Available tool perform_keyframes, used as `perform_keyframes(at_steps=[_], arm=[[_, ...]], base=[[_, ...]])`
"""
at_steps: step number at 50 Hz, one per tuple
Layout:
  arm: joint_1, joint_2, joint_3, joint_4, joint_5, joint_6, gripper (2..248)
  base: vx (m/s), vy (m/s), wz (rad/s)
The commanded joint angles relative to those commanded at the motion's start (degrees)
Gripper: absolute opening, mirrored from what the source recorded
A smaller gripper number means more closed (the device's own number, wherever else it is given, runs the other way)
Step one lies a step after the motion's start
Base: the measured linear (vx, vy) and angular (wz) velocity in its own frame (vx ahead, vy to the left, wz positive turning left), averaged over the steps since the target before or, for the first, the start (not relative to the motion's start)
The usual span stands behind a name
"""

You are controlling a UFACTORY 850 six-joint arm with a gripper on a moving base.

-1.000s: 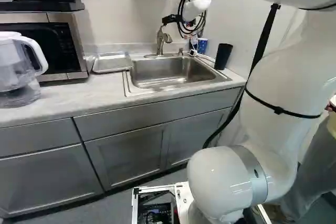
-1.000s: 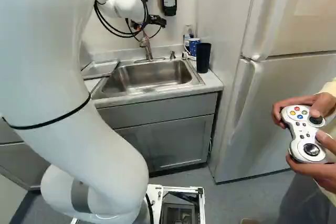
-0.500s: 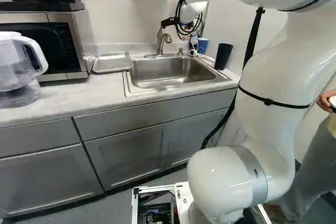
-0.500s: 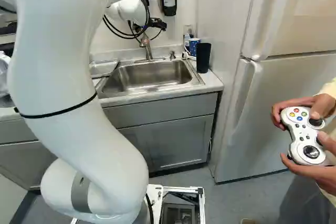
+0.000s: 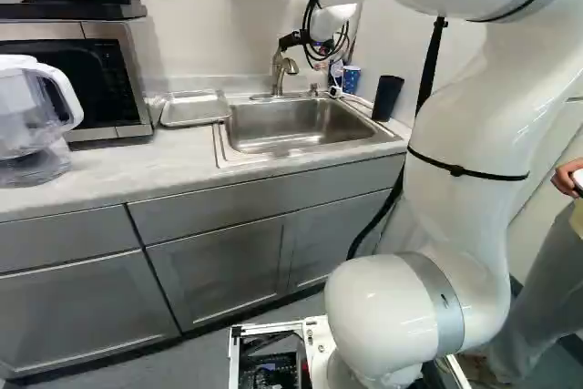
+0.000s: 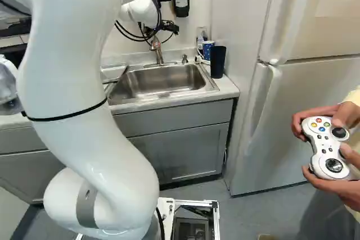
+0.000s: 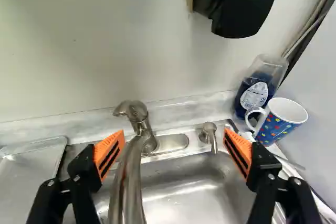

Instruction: Rinse the cup and place it in the tray

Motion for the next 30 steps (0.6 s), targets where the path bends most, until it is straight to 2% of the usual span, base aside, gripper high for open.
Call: perform_keyframes(at_steps=[30], arm=[[-0.1,-4.2,-4.8,0.0,0.0,0.0,247]], base=[[0.000,0.000,0.000]])
